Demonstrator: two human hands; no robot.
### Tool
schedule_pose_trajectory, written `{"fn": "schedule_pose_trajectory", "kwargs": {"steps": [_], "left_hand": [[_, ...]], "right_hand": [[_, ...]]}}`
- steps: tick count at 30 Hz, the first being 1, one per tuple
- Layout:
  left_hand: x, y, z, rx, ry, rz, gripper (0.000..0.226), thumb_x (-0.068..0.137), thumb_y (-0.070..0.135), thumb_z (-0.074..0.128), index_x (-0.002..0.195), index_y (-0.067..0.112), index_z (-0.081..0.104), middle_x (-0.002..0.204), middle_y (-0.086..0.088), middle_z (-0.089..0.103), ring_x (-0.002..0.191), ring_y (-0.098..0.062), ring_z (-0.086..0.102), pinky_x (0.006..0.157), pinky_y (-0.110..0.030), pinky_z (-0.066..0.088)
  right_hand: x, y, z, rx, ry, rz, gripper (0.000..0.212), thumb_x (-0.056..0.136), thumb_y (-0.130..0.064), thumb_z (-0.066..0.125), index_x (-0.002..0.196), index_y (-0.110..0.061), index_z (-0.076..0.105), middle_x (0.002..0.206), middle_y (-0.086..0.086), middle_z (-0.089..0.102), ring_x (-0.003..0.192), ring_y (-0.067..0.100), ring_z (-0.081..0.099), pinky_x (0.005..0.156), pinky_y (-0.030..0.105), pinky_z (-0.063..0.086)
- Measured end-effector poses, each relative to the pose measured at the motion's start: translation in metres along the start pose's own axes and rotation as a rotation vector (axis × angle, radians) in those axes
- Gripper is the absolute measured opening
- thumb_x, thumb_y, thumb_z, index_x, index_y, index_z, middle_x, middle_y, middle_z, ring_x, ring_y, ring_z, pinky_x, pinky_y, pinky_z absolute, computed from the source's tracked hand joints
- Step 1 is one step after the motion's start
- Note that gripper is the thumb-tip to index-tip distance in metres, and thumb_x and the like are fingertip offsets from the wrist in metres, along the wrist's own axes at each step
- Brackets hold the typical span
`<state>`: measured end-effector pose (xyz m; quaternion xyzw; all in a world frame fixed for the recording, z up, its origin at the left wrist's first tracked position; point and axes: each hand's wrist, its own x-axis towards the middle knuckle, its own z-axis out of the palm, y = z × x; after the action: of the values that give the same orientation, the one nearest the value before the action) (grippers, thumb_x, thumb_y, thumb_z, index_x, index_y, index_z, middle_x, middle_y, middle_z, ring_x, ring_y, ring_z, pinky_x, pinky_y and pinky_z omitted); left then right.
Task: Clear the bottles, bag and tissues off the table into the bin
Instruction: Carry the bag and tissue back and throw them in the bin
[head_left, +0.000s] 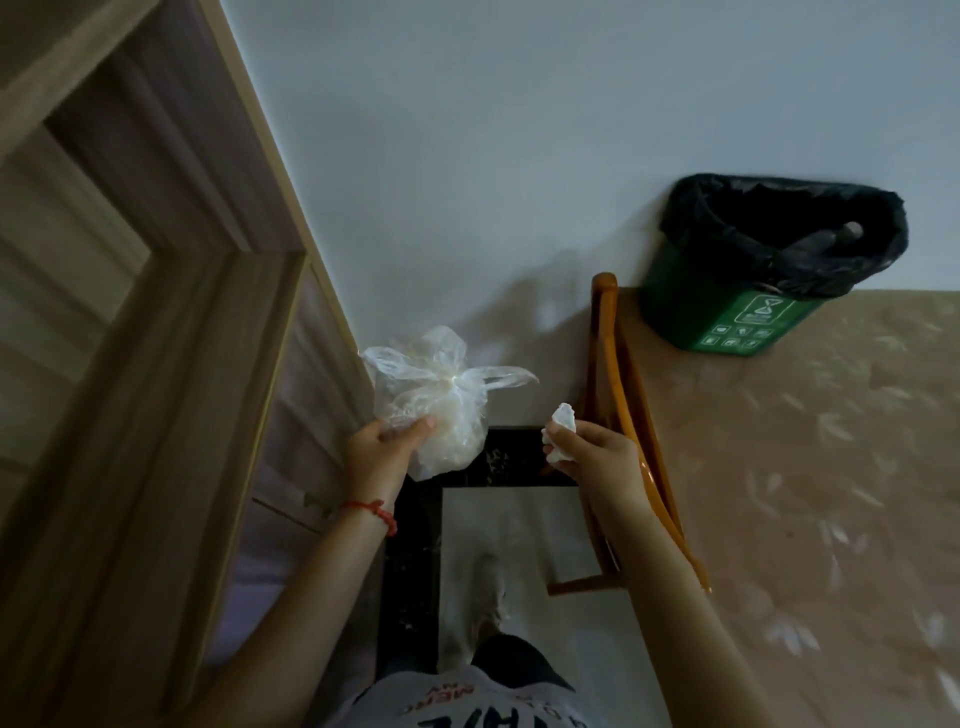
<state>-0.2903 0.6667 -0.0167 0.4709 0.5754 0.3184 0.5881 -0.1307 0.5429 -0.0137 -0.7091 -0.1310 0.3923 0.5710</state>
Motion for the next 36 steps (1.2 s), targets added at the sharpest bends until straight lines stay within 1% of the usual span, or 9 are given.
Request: {"fn": "schedule_pose_trajectory", "kwargs": {"steps": [5,9,13,19,22,25,29,32,36], "left_hand": [[0.046,0.015,0.027,0.023,0.02,-0.004,0.021,0.072,0.013,0.076,0.067,0.003,0.059,0.058,-0.002,0.057,0.053,-0.012,0.054,0.049,-0.02,0.046],[0.075,0.032,0.047,0.004,0.022,0.006,0.024,0.072,0.01,0.075,0.06,0.007,0.055,0.05,0.001,0.055,0.039,-0.002,0.052,0.041,-0.015,0.044],[0.096,0.046,0.065,0.0,-0.008,0.014,0.025,0.074,0.007,0.073,0.058,0.006,0.053,0.036,0.006,0.053,0.033,0.001,0.048,0.037,-0.011,0.041],[0.129,0.064,0.093,0.034,-0.076,0.061,0.031,0.073,0.006,0.074,0.053,0.009,0.05,0.047,0.0,0.051,0.032,0.001,0.048,0.036,-0.013,0.041],[0.145,0.074,0.11,0.063,-0.155,0.086,0.027,0.072,0.006,0.074,0.055,0.013,0.055,0.044,0.008,0.055,0.037,0.0,0.052,0.043,-0.019,0.046],[0.161,0.084,0.13,0.075,-0.261,0.102,0.018,0.073,0.006,0.073,0.062,0.014,0.061,0.045,0.009,0.059,0.042,0.002,0.055,0.047,-0.018,0.047],[0.182,0.09,0.158,0.105,-0.404,0.118,0.014,0.073,0.009,0.073,0.077,0.005,0.061,0.071,-0.01,0.06,0.063,-0.017,0.056,0.054,-0.021,0.046],[0.191,0.094,0.182,0.139,-0.511,0.128,0.015,0.073,0.009,0.074,0.072,0.008,0.059,0.065,-0.008,0.059,0.065,-0.021,0.054,0.057,-0.024,0.047],[0.194,0.098,0.21,0.179,-0.664,0.12,0.03,0.059,0.025,0.08,0.071,0.007,0.059,0.063,-0.007,0.06,0.064,-0.022,0.057,0.066,-0.034,0.049]], "right_hand": [[0.052,-0.028,0.004,0.005,-0.019,0.009,0.014,0.082,-0.018,0.067,0.085,-0.004,0.07,0.076,0.007,0.067,0.072,0.016,0.064,0.067,0.024,0.052],[0.085,-0.05,0.006,-0.016,-0.026,0.004,0.01,0.082,-0.019,0.066,0.076,-0.012,0.069,0.071,0.004,0.066,0.066,0.012,0.063,0.067,0.023,0.052],[0.109,-0.064,0.007,-0.026,-0.017,0.013,0.011,0.083,-0.019,0.066,0.081,-0.009,0.07,0.073,0.005,0.066,0.064,0.011,0.062,0.057,0.016,0.05],[0.134,-0.073,0.005,0.032,0.052,0.02,0.01,0.083,-0.019,0.066,0.079,-0.01,0.071,0.074,0.006,0.067,0.069,0.015,0.063,0.061,0.02,0.051],[0.142,-0.077,0.001,0.106,0.126,0.021,0.016,0.082,-0.017,0.067,0.073,-0.005,0.071,0.07,0.01,0.064,0.067,0.019,0.06,0.063,0.023,0.051],[0.147,-0.081,-0.006,0.175,0.206,0.011,0.021,0.081,-0.017,0.068,0.076,0.004,0.068,0.07,0.014,0.062,0.067,0.023,0.056,0.065,0.028,0.047],[0.148,-0.087,-0.016,0.249,0.338,0.013,0.016,0.082,-0.017,0.067,0.078,-0.001,0.071,0.067,0.01,0.061,0.064,0.019,0.055,0.064,0.029,0.046],[0.145,-0.087,-0.024,0.28,0.424,0.033,0.016,0.081,-0.021,0.068,0.079,-0.005,0.072,0.071,0.014,0.066,0.068,0.026,0.061,0.071,0.04,0.052],[0.138,-0.085,-0.034,0.354,0.58,0.04,0.012,0.08,-0.019,0.069,0.075,-0.008,0.072,0.071,0.005,0.069,0.067,0.014,0.064,0.062,0.024,0.053]]}}
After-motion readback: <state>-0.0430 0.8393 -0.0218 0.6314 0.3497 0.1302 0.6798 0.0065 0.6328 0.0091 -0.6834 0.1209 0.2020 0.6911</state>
